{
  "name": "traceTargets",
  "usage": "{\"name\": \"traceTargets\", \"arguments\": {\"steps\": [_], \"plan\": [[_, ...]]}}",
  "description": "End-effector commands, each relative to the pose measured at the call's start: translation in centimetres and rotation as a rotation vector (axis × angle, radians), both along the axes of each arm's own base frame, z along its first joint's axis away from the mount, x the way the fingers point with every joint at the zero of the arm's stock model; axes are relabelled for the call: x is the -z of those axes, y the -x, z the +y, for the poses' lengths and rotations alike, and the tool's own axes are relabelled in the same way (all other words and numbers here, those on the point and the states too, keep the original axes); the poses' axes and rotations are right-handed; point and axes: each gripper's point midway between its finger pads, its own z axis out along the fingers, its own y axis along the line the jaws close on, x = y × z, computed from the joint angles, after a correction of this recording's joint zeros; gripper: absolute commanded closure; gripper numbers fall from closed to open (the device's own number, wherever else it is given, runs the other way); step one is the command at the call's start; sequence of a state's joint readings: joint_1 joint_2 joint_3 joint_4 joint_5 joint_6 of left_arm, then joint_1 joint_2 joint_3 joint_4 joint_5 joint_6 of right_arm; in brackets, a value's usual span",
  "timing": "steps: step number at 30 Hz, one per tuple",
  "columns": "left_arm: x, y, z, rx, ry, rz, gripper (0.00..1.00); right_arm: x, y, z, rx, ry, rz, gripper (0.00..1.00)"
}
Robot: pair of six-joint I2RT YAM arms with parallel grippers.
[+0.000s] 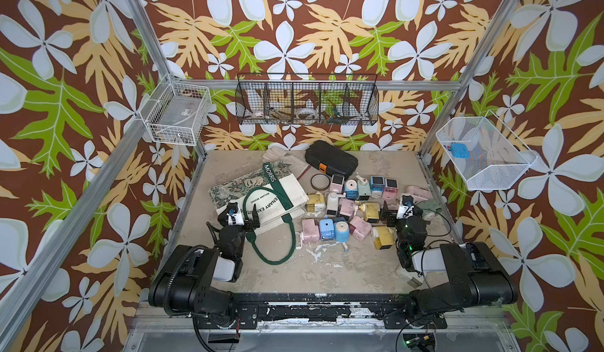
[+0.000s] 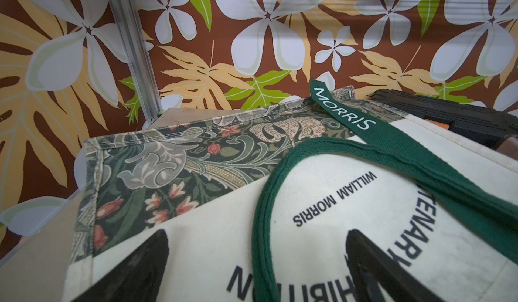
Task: Take out the pencil sharpeners from the tote bags
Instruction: Reset both arms
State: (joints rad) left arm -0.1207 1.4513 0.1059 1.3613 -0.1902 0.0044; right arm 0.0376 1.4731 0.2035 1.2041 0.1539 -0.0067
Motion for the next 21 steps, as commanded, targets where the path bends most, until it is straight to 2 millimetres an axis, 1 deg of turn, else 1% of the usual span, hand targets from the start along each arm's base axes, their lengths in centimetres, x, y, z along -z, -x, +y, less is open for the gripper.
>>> {"name": "traceTargets", "arguments": {"steps": [1,13,17,21], "plan": [[-0.55,-0.13,0.14,-0.008,-0.006,-0.019,0.0,-0.23,0.04,0.26,-0.015,-0.014,-0.011,0.0],[-0.55,-0.15,0.15,-0.008,-0.006,-0.019,0.0,-0.18,-0.06,0.29,-0.016,-0.013,-0.009,0.0],[-0.54,-0.16,0.12,-0.007,-0.006,-0.019,0.0,0.16,-0.57,0.29,-0.019,-0.018,0.011,0.0],[-0.61,-0.15,0.14,-0.008,-0.006,-0.021,0.0,-0.16,-0.06,0.25,-0.019,-0.016,-0.008,0.0]]}}
